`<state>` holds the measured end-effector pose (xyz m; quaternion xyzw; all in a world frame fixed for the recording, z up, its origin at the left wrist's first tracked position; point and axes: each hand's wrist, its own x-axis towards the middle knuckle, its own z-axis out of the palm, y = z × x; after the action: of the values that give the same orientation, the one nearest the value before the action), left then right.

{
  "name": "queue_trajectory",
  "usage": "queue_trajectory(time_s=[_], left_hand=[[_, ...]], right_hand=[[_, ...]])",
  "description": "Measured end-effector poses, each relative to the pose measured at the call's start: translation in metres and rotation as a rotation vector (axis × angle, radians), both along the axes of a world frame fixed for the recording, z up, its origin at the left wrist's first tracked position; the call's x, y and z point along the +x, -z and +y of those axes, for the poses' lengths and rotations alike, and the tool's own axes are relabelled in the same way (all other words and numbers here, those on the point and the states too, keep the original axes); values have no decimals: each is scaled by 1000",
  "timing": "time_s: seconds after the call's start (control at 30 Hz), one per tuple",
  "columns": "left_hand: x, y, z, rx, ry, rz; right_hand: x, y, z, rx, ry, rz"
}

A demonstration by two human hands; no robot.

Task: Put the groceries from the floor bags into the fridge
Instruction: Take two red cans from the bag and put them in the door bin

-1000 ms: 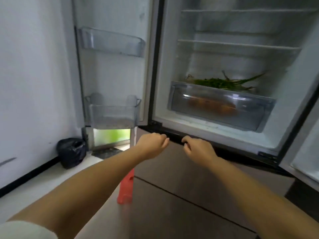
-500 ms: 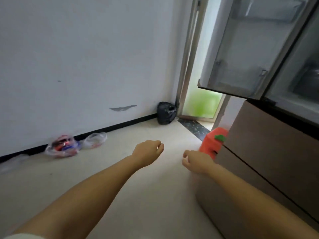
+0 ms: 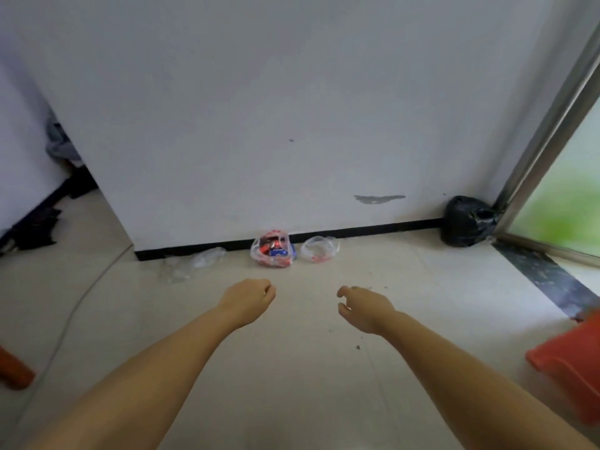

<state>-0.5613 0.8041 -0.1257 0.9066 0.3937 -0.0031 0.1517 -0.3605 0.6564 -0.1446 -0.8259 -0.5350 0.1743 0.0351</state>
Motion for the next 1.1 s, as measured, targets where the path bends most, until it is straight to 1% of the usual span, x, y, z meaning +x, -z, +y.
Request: queue_trajectory(time_s=[0.17, 0.37, 0.47, 0.63, 0.77, 0.9, 1.1], left_hand=[[9, 13, 64, -63, -34, -24], [63, 32, 161, -131, -85, -26], [89, 36, 213, -179, -134, -29], [120, 36, 297, -214, -207, -39], [136, 50, 368, -253, -232, -12], [158, 70, 459, -278, -230, 21], [197, 94, 577, -306, -127, 88]], right_hand=[[17, 10, 81, -43, -19, -17], [76, 35, 188, -106, -31, 8], [107, 36, 252, -164, -73, 0], [141, 29, 360, -183, -158, 4], [159, 42, 444, -228, -224, 30], [180, 64, 528, -246, -220, 52], [219, 95, 623, -284, -115, 139]])
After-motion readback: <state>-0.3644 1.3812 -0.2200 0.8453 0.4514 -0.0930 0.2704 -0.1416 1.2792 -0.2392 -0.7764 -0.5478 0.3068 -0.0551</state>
